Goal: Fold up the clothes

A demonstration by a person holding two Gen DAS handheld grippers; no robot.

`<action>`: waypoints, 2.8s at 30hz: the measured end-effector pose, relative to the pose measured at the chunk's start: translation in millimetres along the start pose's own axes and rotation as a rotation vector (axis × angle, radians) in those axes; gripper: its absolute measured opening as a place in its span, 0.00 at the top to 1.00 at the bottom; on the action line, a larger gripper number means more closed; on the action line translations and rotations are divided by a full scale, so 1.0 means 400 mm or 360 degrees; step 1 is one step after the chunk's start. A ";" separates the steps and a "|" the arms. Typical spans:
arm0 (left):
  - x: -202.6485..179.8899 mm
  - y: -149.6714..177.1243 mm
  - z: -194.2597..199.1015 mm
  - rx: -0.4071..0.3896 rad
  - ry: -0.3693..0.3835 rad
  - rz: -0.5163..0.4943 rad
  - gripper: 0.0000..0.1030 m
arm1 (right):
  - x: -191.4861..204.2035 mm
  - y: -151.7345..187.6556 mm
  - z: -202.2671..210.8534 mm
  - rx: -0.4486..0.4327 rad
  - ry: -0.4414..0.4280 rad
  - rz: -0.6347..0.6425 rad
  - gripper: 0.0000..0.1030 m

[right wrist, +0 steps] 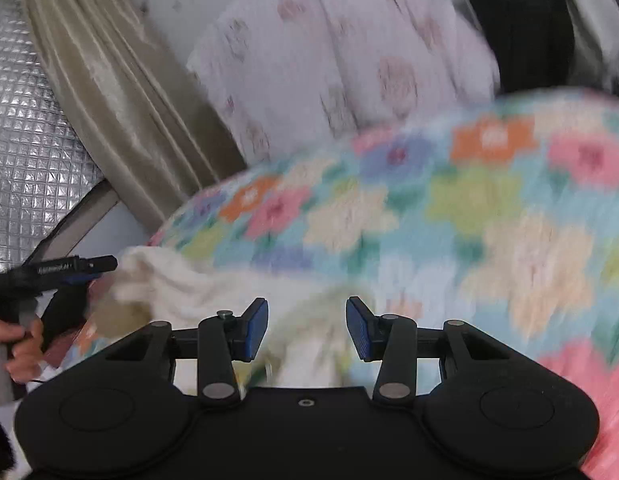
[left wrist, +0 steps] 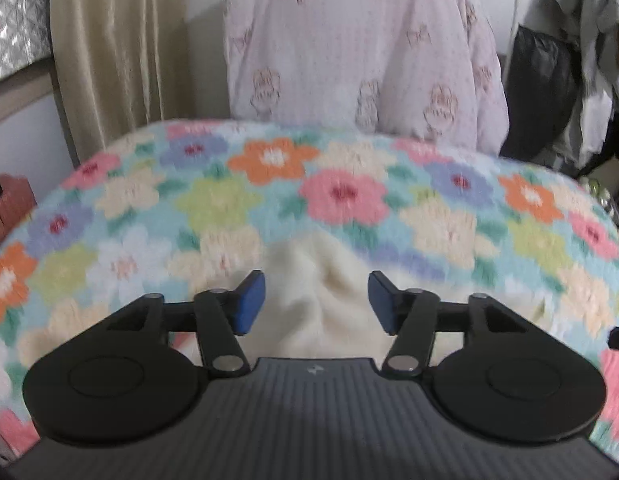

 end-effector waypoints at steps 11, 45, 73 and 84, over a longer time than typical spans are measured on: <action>-0.073 0.248 0.039 0.0162 0.0263 -0.0062 0.32 | 0.034 0.173 -0.161 0.0369 -0.0045 -0.0139 0.40; -0.065 0.348 0.050 0.0200 0.0084 0.0105 0.39 | -0.181 -0.028 -0.073 -0.0254 0.0778 0.0311 0.75; 0.374 0.133 -0.034 0.0036 -0.0472 0.0586 0.54 | -0.095 -0.198 -0.134 -0.0324 0.0853 0.0443 0.51; 0.005 0.269 -0.066 0.0099 0.0043 0.0124 0.30 | 0.014 0.056 -0.191 0.0097 0.0155 0.0311 0.46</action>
Point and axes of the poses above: each gripper's, at about its wrist camera, not at the fingertips, and z roughly against the way its jaws point, x to its left, y to its underside, the point moved 8 cm from there along -z, roughly the way its jaws point, and after that the axes turned 8 degrees about -z, right-handed, at the moved point
